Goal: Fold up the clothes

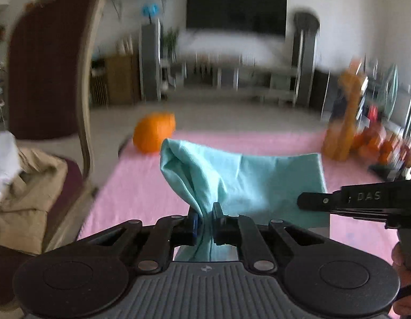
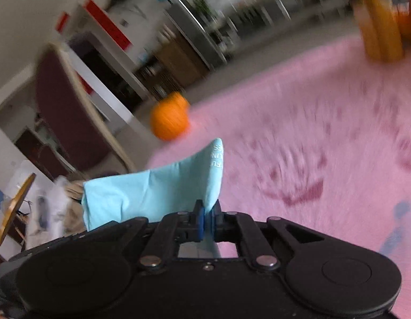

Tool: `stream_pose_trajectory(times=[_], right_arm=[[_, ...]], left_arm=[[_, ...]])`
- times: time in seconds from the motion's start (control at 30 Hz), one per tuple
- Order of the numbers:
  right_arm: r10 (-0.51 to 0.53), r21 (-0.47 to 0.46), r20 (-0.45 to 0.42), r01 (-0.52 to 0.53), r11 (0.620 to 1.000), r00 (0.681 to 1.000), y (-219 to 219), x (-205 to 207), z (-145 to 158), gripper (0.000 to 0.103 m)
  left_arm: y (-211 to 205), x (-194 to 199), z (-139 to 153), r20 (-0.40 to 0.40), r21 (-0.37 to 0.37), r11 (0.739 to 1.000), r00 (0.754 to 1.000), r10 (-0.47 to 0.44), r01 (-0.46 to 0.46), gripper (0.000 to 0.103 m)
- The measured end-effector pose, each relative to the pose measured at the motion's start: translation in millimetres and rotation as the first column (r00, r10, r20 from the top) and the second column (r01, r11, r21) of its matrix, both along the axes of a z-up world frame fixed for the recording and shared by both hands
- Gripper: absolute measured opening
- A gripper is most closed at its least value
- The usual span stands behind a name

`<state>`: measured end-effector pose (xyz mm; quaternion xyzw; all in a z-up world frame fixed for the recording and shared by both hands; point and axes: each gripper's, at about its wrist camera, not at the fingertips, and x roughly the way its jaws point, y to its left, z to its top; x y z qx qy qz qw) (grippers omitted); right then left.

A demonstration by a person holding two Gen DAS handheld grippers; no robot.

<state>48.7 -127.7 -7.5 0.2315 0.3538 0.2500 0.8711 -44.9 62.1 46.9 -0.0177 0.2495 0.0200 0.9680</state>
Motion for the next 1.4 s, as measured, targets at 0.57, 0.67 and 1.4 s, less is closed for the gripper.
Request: stream_pose_trajectory(times=[0.57,0.67,1.4], right_arm=[[-0.314,-0.035,0.368,0.350,0.936,0.875,-215,-170,141,0.005],[-0.373,-0.063,0.355,0.420,0.905,0.857,-243,-173,123,0.005],[-0.523,-0.096,0.030,0.523,0.847,0.852,-335,-64,20,0.051]], left_arm=[[-189,-57,60,0.205,-0.169,0.944,0.947,-0.249,0.285,0.008],[-220,-42,39,0.145,-0.185,0.934,0.949,-0.281,0.305,0.008],[-232,79,-52,-0.157,-0.071,0.990,0.979,-0.132,0.122,0.031]])
